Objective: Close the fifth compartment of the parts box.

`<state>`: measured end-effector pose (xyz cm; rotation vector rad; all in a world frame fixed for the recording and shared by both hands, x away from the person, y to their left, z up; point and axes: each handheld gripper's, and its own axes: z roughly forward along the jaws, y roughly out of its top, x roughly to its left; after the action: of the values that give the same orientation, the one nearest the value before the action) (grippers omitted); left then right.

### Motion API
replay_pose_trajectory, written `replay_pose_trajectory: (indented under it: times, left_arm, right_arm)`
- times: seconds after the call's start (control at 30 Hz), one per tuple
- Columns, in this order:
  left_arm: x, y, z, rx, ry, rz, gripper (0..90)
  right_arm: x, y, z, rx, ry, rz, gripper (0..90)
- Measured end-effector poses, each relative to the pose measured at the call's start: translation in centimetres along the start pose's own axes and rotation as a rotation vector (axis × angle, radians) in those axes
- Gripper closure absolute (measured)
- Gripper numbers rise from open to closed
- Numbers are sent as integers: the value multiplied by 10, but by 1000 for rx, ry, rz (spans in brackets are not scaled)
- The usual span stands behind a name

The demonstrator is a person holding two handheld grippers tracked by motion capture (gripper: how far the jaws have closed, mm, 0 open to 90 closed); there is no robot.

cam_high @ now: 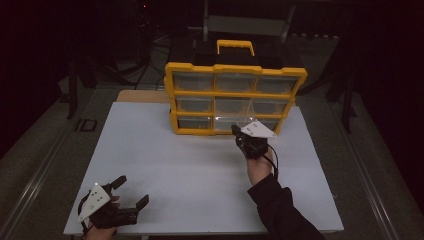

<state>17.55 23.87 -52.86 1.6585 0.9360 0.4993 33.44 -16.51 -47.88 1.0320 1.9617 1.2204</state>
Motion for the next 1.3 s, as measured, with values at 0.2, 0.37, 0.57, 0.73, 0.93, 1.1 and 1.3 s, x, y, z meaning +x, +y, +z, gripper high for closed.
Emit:
replay_pose_trajectory:
  times: [0.2, 0.37, 0.57, 0.73, 0.93, 1.1, 1.3]
  left_arm:
    - [0, 0, 0, -1, -1, -1, 0]
    - [0, 0, 0, -1, -2, -2, 0]
    - [0, 0, 0, 0, -2, 1, 0]
    - [0, 0, 0, -1, -2, -1, 0]
    - [0, 0, 0, 0, -3, -2, 0]
    - [0, 0, 0, -1, -4, -1, 0]
    - [0, 0, -1, -2, -6, -1, 0]
  right_arm:
    - [-1, 2, 4, -3, -13, 2, 893]
    - [-4, 5, 10, 2, -22, 5, 893]
    - [-8, 9, 17, 13, -33, 0, 894]
    - [-11, 11, 22, 20, -35, -6, 894]
    - [-14, 15, 29, 24, -35, -11, 894]
    - [-17, 17, 35, 25, -37, -7, 893]
    - [-18, 18, 40, 29, -45, -10, 893]
